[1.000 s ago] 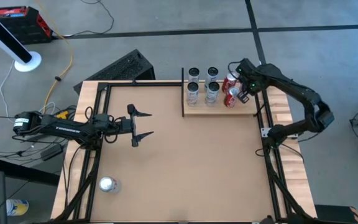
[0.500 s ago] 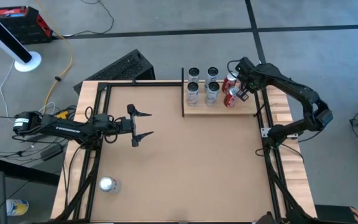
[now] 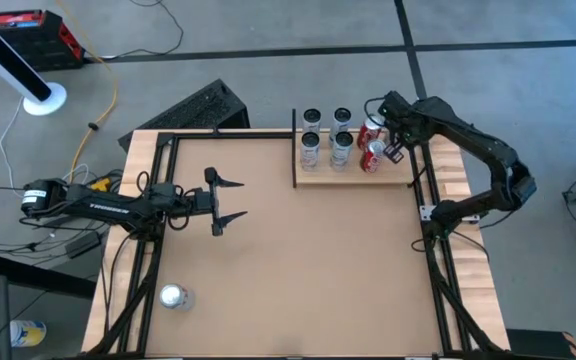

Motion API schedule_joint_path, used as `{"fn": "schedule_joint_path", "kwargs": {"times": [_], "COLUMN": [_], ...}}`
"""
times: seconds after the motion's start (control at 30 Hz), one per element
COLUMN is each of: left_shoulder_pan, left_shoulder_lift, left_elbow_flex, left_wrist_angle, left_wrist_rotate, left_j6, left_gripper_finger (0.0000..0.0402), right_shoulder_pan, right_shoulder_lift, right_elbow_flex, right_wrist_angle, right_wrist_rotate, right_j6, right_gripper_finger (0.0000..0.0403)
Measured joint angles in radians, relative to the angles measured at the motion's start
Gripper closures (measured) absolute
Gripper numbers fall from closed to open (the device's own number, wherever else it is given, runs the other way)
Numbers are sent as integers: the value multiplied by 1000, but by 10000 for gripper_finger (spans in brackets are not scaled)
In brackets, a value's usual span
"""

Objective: Place canned beverage on shelf
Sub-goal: Put the silver soda can on the shelf align with the other silver soda can

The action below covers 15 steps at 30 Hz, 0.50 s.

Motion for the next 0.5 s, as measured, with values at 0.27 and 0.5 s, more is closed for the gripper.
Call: {"fn": "schedule_joint_path", "kwargs": {"times": [0.27,0.5], "left_shoulder_pan": [0,-3], "left_shoulder_lift": [0,0], "left_elbow_flex": [24,171], "left_wrist_angle": [11,-239], "left_wrist_rotate": [1,116], "left_j6": [-105,-355], "left_gripper_finger": [51,51], "right_shoulder_pan": [281,806], "right_shoulder_lift": [-107,-269], "right_elbow_flex": [164,121], "right_wrist_angle": [-176,-70], "right_wrist_rotate": [-55,-126], "right_j6": [124,419], "right_gripper_finger": [385,385]}}
